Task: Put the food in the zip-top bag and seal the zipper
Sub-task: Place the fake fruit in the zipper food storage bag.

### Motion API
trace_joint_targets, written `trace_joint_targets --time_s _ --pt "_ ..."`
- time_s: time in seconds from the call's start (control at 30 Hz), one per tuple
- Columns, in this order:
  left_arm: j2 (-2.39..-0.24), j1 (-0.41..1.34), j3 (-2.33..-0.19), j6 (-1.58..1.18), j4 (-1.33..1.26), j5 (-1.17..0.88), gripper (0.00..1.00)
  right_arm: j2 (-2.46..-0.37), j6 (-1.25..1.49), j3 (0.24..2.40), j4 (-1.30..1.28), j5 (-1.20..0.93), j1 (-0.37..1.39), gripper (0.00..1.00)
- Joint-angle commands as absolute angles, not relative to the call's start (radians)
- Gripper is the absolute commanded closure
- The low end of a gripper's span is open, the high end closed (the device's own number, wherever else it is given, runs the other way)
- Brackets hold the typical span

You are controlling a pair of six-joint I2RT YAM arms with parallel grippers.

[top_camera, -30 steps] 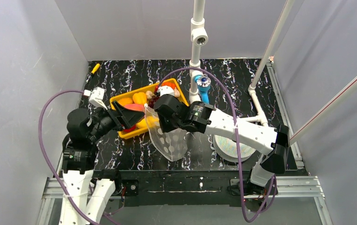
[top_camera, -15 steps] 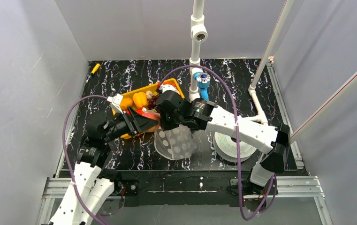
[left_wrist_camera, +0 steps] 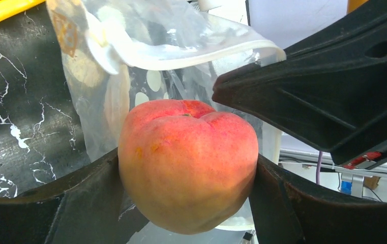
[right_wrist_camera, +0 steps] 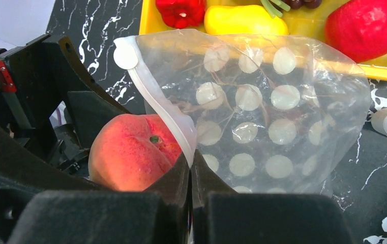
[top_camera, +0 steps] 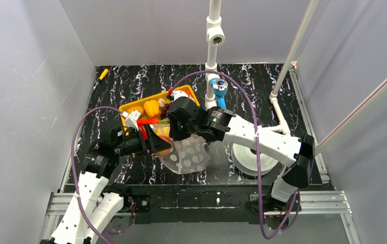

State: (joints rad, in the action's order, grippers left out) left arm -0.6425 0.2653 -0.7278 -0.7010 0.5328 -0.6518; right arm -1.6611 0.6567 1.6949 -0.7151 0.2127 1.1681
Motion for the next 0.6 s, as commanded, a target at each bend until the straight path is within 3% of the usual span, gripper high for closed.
trace_joint_targets --time_s 0.0,0.13,0.17,0.57 --pt "-0.668 0.270 -0.814 -0.638 0.627 -0.657 0.30 -1.617 0.667 1.743 -0.654 0.177 1.161 0.99" --pt "-0.651 0.269 -0.848 -0.618 0.641 -0.658 0.04 -1.608 0.661 1.730 -0.647 0.181 1.161 0.99" --pt "-0.645 0.270 -0.855 -0.613 0.646 -0.657 0.02 -1.607 0.661 1.727 -0.646 0.180 1.162 0.99" --pt "-0.609 0.269 -0.954 -0.586 0.740 -0.556 0.02 -1.571 0.645 1.682 -0.640 0.219 1.161 0.99"
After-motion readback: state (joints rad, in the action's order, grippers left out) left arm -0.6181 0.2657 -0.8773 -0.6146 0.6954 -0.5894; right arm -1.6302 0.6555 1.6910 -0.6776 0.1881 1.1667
